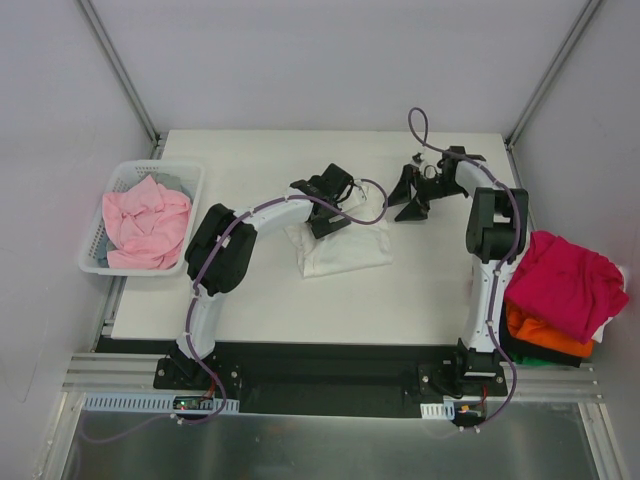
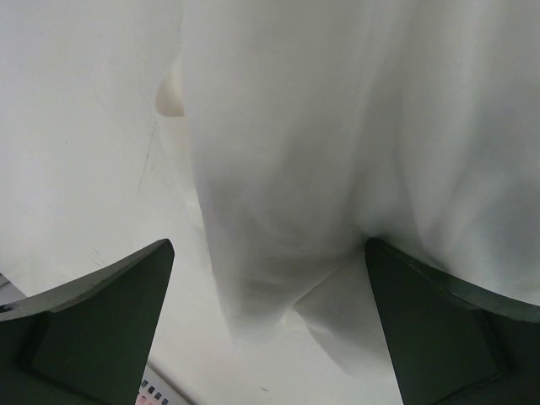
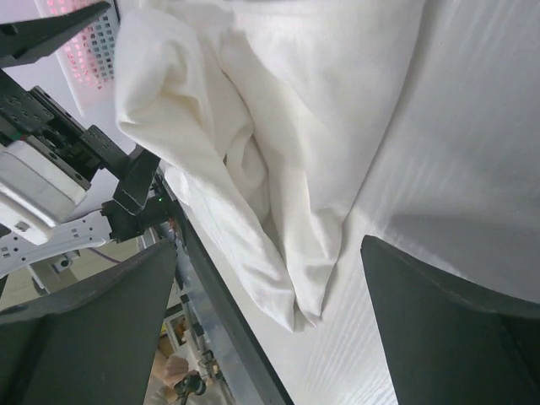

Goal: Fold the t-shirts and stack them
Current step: Fold the tshirt

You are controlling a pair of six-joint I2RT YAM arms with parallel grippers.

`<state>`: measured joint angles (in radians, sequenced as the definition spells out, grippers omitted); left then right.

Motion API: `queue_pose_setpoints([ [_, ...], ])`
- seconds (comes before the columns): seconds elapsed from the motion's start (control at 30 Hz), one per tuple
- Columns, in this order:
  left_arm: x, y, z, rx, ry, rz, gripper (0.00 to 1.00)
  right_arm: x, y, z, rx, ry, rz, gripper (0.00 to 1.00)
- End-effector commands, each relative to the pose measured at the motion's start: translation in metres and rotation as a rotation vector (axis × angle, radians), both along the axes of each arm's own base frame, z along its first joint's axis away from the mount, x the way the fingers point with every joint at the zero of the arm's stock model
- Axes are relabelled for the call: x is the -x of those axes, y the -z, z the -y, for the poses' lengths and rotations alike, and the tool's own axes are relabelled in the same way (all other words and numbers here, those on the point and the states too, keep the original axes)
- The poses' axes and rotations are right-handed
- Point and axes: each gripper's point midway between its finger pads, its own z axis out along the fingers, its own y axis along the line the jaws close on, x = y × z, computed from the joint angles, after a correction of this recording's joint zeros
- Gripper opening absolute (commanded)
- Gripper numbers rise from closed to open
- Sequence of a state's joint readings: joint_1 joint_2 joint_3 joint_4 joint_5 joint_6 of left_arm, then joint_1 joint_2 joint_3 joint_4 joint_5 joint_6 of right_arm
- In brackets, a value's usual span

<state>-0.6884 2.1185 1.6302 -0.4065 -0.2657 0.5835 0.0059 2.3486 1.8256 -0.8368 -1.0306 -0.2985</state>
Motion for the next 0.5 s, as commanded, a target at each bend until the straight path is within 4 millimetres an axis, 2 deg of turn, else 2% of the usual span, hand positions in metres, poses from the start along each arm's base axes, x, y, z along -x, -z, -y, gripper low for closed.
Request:
queue_pose_setpoints([
  [0.0, 0.01, -0.004, 0.004, 0.018, 0.006, -0.032, 0.99, -0.015, -0.026, 0.004, 0.018, -0.009, 0.095, 0.95],
  [0.23, 0.012, -0.006, 0.004, 0.018, 0.012, -0.031, 0.99, -0.026, -0.021, 0.004, 0.028, -0.002, 0.098, 0.95],
  [0.47, 0.013, -0.006, 0.004, 0.022, 0.013, -0.034, 0.99, -0.021, -0.013, 0.007, 0.051, -0.002, 0.085, 0.95],
])
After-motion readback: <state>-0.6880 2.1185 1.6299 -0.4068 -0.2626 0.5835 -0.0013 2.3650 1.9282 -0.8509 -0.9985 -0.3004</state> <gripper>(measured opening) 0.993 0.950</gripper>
